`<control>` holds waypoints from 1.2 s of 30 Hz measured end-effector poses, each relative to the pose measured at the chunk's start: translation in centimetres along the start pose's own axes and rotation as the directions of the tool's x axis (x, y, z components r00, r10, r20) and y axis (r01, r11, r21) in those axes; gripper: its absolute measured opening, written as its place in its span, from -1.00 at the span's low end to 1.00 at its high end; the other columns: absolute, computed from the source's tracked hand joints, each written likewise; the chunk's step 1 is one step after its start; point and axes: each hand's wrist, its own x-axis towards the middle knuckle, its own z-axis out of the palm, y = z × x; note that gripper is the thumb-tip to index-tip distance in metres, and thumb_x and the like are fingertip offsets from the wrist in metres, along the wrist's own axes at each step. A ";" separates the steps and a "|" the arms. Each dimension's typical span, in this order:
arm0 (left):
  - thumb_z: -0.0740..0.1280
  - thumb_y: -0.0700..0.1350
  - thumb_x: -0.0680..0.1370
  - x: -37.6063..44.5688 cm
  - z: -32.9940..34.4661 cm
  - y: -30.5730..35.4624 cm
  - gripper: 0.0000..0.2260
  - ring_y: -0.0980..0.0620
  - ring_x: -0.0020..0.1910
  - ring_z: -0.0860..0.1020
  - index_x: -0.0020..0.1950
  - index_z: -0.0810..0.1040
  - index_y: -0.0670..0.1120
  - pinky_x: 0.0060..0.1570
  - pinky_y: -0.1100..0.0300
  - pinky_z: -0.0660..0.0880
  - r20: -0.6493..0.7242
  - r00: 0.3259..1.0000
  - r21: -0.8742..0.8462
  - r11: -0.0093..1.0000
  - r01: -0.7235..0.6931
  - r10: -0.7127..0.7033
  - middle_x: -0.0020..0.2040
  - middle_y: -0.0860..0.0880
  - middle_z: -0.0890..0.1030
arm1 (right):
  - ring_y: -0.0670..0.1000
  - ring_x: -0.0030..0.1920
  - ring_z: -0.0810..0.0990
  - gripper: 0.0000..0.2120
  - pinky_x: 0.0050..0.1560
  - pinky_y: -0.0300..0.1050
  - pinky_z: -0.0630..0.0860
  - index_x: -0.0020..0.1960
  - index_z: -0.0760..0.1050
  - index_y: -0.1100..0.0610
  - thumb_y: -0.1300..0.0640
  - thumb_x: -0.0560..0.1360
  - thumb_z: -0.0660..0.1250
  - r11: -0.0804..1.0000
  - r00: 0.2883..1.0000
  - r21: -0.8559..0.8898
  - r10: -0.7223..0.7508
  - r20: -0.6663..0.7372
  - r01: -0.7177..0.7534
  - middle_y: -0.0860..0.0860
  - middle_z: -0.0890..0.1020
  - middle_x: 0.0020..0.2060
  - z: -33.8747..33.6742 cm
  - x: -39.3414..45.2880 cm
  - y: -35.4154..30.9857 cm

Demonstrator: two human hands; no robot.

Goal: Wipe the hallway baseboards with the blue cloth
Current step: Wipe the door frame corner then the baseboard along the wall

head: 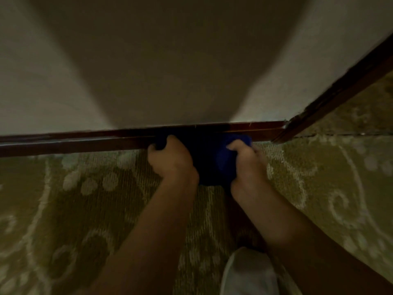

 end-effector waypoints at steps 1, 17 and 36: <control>0.30 -0.18 0.58 0.1 -0.3 0.1 -0.60 -0.10 0.12 0.58 0.42 0.42 -0.13 0.11 0.04 0.55 0.015 0.999 0.002 0.999 0.032 -0.032 0.23 -0.12 0.56 | 0.17 -0.16 0.64 -0.85 -0.23 -0.01 0.59 -0.11 0.52 0.11 0.32 0.40 0.33 1.000 1.000 -0.003 -0.022 -0.011 0.022 0.09 0.64 -0.21 -0.3 0.1 0.1; 0.29 -0.13 0.60 -0.9 2.2 -1.3 -0.51 -0.12 0.30 0.49 0.52 0.29 -0.11 0.30 0.05 0.44 0.069 0.994 0.021 0.996 0.086 -0.087 0.42 -0.15 0.44 | 0.00 -0.33 0.52 -0.80 -0.35 -0.19 0.47 -0.26 0.41 0.12 0.38 0.41 0.30 0.971 0.970 -0.049 -0.235 -0.060 0.233 0.02 0.54 -0.35 -1.8 0.8 -3.7; 0.35 -0.11 0.58 -2.4 4.9 -7.3 -0.50 -0.21 0.37 0.44 0.50 0.33 -0.15 0.39 -0.09 0.37 0.277 0.916 0.229 0.946 0.229 -0.289 0.44 -0.15 0.43 | 0.06 0.00 0.55 -0.76 0.09 -0.04 0.55 -0.11 0.45 0.17 0.05 0.44 0.45 0.889 0.917 -0.411 -0.318 -0.239 0.201 0.00 0.53 -0.15 -5.4 4.6 -6.2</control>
